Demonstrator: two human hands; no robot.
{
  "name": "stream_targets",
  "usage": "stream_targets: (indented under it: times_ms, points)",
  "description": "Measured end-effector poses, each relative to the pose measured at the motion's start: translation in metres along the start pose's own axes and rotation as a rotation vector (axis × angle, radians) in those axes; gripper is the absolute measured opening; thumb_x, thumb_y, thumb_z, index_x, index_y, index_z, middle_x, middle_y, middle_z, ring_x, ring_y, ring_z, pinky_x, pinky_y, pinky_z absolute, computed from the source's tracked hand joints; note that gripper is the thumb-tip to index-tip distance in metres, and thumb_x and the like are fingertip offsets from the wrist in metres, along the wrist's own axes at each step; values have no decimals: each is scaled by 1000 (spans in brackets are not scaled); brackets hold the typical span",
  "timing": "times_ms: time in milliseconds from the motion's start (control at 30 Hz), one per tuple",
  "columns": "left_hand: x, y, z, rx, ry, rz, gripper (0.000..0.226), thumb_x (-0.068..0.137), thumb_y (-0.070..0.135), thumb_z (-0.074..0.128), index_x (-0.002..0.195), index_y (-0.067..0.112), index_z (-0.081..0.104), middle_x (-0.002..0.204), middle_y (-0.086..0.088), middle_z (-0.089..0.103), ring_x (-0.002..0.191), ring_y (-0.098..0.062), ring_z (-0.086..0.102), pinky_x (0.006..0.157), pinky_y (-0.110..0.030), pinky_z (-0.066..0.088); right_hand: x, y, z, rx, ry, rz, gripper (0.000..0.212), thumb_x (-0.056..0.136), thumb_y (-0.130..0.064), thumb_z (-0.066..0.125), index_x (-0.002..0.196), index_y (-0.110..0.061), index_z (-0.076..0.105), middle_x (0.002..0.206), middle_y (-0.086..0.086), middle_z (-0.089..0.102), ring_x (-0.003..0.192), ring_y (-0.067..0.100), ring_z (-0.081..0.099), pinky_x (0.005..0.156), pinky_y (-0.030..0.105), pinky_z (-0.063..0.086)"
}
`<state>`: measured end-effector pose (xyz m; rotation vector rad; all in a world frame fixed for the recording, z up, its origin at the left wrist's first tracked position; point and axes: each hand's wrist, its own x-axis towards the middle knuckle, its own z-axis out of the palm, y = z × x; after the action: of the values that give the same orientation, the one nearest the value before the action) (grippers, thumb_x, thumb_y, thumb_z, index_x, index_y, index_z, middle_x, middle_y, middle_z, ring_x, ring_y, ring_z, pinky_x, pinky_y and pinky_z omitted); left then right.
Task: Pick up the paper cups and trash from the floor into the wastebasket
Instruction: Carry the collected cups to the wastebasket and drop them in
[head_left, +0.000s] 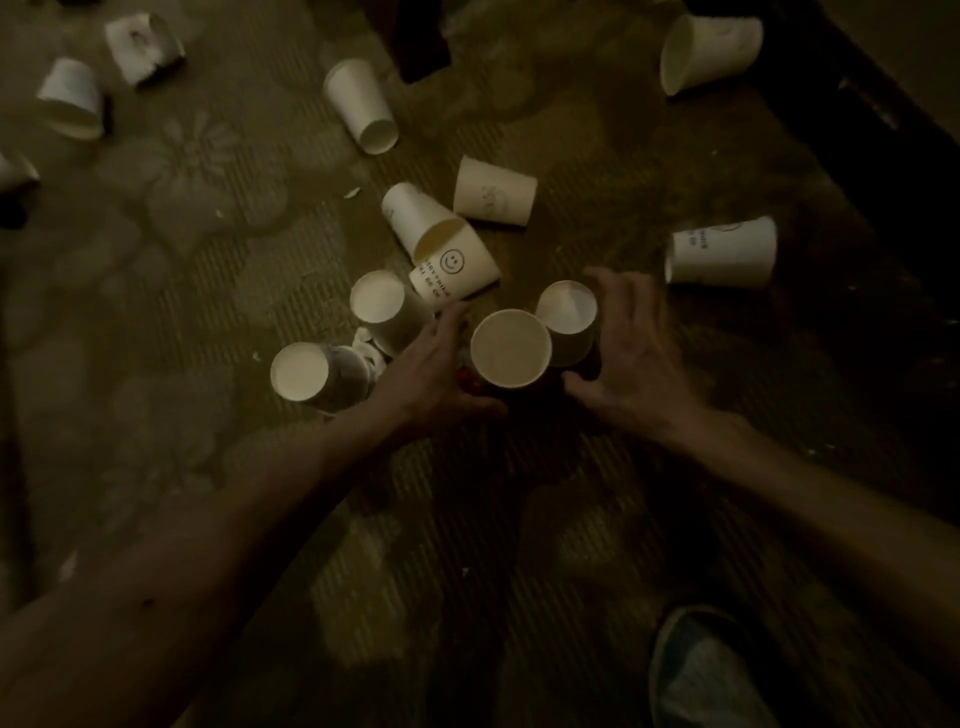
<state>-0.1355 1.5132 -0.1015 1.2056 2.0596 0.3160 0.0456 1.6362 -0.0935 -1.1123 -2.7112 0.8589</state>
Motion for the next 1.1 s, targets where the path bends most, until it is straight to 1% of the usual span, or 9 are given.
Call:
stream_targets:
  times_ms: [67, 167, 367, 467, 567, 667, 833, 967, 1100]
  points:
    - [4, 0, 9, -102, 27, 23, 114, 67, 33, 89, 154, 13, 17, 155, -7, 35, 140, -22, 36, 110, -31, 34, 8, 1, 5, 94, -72, -1, 105, 74, -16, 82, 153, -12, 14, 154, 13, 20, 141, 26, 22, 109, 27, 22]
    - [4, -1, 17, -258, 96, 57, 93, 67, 32, 91, 143, 14, 40, 140, -3, 53, 128, -18, 50, 106, -43, 44, 11, 2, 12, 166, -158, -22, 102, 80, -14, 78, 155, -14, 10, 160, 8, 18, 146, 22, 19, 115, 28, 19]
    - [-3, -6, 23, -347, 149, 101, 82, 65, 33, 91, 135, 18, 51, 131, 1, 60, 119, -14, 56, 100, -45, 47, 19, 5, 18, 116, -128, -40, 81, 89, -19, 70, 152, -7, 21, 153, 12, 30, 140, 25, 29, 110, 28, 23]
    - [-7, -7, 24, -418, 153, 98, 80, 66, 30, 92, 134, 18, 53, 129, 2, 61, 117, -11, 58, 101, -43, 48, 18, 8, 19, 132, -132, -37, 73, 83, -22, 76, 144, -7, 38, 139, 12, 41, 127, 22, 39, 97, 23, 30]
    - [-18, -5, 24, -471, 154, 102, 74, 69, 30, 90, 133, 20, 55, 126, 5, 64, 114, -4, 59, 99, -33, 50, 14, 10, 19, 219, -97, 38, 65, 72, -32, 83, 125, -15, 50, 116, 0, 44, 106, 11, 45, 85, 24, 36]
    - [-39, -1, 23, -476, 128, 162, 72, 71, 28, 89, 134, 22, 55, 125, 9, 64, 112, 4, 58, 95, -16, 48, 7, 9, 22, 324, -83, 117, 62, 67, -42, 83, 114, -27, 46, 113, -6, 44, 91, 0, 49, 74, 16, 39]
    - [-90, -12, 1, -525, 97, 205, 62, 68, 42, 84, 122, 46, 53, 117, 32, 62, 112, 11, 56, 91, -10, 47, 4, -12, 25, 506, -105, 188, 58, 75, -40, 76, 124, -26, 49, 121, -8, 51, 94, -1, 53, 69, 15, 44]
    - [-120, -44, -46, -546, 253, 126, 52, 63, 57, 79, 109, 66, 57, 108, 39, 63, 103, 15, 60, 76, 1, 43, 6, -52, 27, 690, -200, 88, 45, 77, -34, 76, 115, -27, 53, 111, -12, 60, 96, 4, 62, 68, 21, 54]
    - [-136, -86, -79, -664, 439, -16, 48, 60, 56, 79, 105, 44, 65, 100, 29, 70, 94, 8, 66, 67, -6, 50, 12, -91, 39, 788, -350, 6, 36, 80, -25, 75, 109, -28, 56, 107, -11, 62, 97, 4, 64, 69, 20, 53]
